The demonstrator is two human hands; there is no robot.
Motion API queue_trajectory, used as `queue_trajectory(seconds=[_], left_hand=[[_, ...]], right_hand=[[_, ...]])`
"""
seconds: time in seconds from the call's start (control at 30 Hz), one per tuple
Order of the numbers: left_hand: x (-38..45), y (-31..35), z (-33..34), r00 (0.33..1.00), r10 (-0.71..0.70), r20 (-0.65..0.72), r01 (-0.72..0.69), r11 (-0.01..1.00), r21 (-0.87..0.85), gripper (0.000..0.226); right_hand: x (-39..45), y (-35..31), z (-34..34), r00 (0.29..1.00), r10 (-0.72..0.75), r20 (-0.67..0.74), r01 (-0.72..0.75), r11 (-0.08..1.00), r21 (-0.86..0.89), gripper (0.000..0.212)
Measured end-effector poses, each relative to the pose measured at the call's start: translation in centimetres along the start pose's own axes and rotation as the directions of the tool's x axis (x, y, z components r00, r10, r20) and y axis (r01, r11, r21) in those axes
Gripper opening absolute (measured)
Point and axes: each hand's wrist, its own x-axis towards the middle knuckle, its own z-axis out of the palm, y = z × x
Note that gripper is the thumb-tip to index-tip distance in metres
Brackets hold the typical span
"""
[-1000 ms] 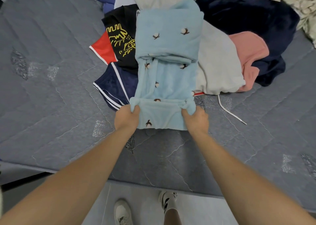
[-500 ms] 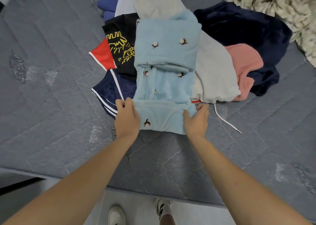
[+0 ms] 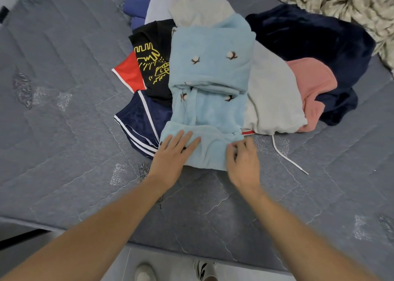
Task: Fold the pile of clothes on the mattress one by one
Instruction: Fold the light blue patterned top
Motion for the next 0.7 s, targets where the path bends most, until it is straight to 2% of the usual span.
queue_trajectory(seconds=[0.07,0.13,0.17,0.2,0.3,0.4,0.47,0.53,0.6,0.7], left_hand=[[1.2,-0.5,0.2,1.000,-0.003,-0.006,0.003,1.000,0.014,0.114],[1.9,-1.0,0.4,1.000,0.018,-0.010,-0.018,1.000,0.003,0.110],[2.1,-1.2,0.4,1.000,0.025,-0.014,-0.025,1.000,-0.015,0.107],[2.2,-1.4,0.5,0.999,0.030,-0.015,-0.030,0.999,-0.034,0.104],[2.2,-1.9,0.4,0.999,0.050,-0.013,-0.051,0.997,-0.050,0.099],[1.5,-2.3,-1.0,0.998,0.037,-0.058,-0.041,0.997,-0.063,0.101],[0.9,-2.3,-3.0,0.992,-0.016,-0.125,0.003,0.995,-0.098,0.094],[0.7,-1.8,-6.0,0.985,-0.126,-0.118,0.098,0.969,-0.225,0.088],[0.8,-1.8,-9.4,0.969,-0.244,-0.030,0.209,0.883,-0.421,0.081],[2.5,-3.4,-14.8,0.958,-0.283,0.041,0.237,0.704,-0.669,0.065]], right_hand=[[-1.6,1.3,-0.3,0.957,-0.251,0.146,0.277,0.940,-0.198,0.054],[-2.6,2.3,0.0,0.892,-0.318,0.320,0.414,0.860,-0.299,0.096],[-2.6,2.6,0.4,0.869,-0.329,0.369,0.450,0.835,-0.316,0.110],[-2.2,2.9,0.7,0.856,-0.341,0.389,0.473,0.820,-0.322,0.116],[0.6,3.4,0.7,0.827,-0.426,0.368,0.541,0.782,-0.310,0.096],[3.1,2.8,-1.1,0.792,-0.493,0.359,0.580,0.791,-0.194,0.075],[3.9,2.1,-3.3,0.778,-0.506,0.372,0.575,0.813,-0.097,0.069],[5.0,1.4,-6.2,0.783,-0.494,0.378,0.523,0.852,0.028,0.066],[6.7,0.6,-9.3,0.807,-0.453,0.379,0.420,0.891,0.173,0.059],[10.4,-1.3,-13.7,0.817,-0.378,0.436,0.249,0.912,0.326,0.050]])
